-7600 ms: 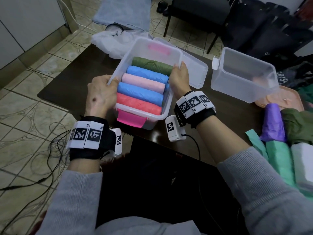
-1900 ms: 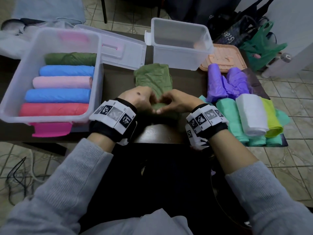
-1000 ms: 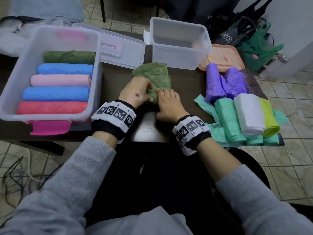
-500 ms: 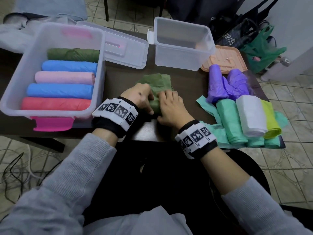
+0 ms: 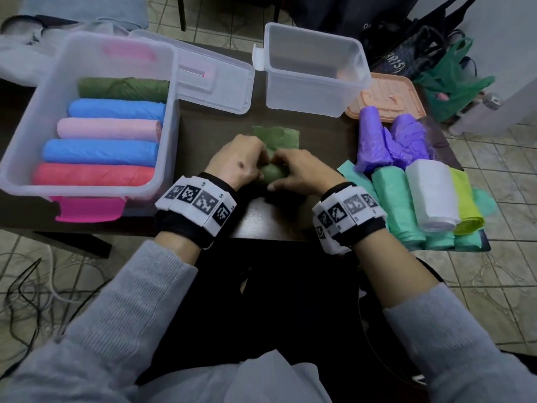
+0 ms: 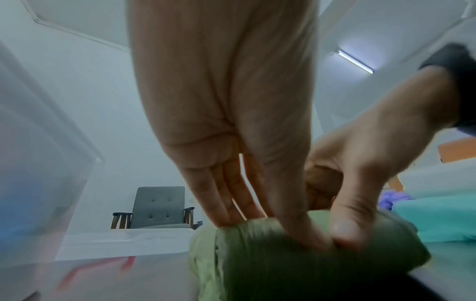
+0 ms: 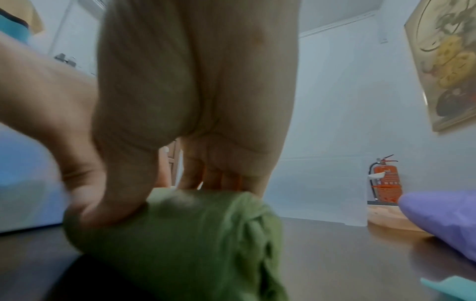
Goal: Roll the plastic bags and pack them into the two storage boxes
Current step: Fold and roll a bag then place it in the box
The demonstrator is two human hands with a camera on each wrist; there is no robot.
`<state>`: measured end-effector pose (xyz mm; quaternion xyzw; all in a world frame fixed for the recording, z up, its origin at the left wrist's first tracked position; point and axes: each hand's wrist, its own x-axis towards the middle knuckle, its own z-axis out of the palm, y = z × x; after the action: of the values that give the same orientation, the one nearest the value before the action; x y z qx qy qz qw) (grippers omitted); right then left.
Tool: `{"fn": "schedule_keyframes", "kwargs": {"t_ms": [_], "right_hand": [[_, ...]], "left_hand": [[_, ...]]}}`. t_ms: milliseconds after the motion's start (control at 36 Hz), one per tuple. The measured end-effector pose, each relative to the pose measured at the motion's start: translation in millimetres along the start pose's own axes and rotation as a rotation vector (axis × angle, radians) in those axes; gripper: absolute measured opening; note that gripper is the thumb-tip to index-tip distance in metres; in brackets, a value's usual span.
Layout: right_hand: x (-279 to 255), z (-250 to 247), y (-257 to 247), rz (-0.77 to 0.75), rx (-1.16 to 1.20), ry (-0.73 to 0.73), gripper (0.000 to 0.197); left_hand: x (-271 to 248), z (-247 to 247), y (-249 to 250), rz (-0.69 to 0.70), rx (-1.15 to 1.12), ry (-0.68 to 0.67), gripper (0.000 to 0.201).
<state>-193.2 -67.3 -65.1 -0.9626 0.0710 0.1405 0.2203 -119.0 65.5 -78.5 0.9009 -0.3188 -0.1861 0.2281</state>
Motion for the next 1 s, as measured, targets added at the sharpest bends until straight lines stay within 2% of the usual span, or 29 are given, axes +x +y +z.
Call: {"fn": "schedule_keyframes", "kwargs": {"t_ms": [139,306,361,417,472,528,583,667,722,861,1000], "right_hand": [[8,-7,6,0.044,0.103,-0.156,0.04],[11,-6,9,0.088,0.119,-0.233,0.04],[12,-1,10,0.08,0.067,-0.205,0.044],[10,3,9,0.088,0.019,-0.068,0.051],[6,8,6,0.061,-0.048,0.124,0.045],[3,14,4,0.017,-0.144,0.21,0.034],[0,21,3,-0.003,-0.202,0.205,0.038],[-2,30,2,-0.014,-0.279,0.165,0.062],[0,32,2,-0.017,-0.274,0.172,0.069],[10,25,2,0.011,-0.259,0.119,0.073],[17,19,1,0.045,-0.286,0.046,0.063]], "left_hand": [[-8,4,0,0.038,0.104,-0.035,0.065],[-11,7,-3,0.012,0.068,-0.035,0.062],[-10,6,-4,-0.002,0.062,-0.049,0.059],[-7,5,-6,-0.016,0.062,-0.065,0.055],[-4,5,-8,-0.032,0.057,-0.081,0.052],[-1,5,-9,-0.045,0.07,-0.093,0.048],[0,7,-8,-0.053,0.088,-0.101,0.043],[-1,9,-3,-0.057,0.083,-0.119,0.037],[-2,11,-1,-0.057,0.059,-0.109,0.033],[-4,13,-3,-0.037,0.019,0.13,0.042],[-5,11,-10,-0.037,-0.034,0.09,0.037]]}}
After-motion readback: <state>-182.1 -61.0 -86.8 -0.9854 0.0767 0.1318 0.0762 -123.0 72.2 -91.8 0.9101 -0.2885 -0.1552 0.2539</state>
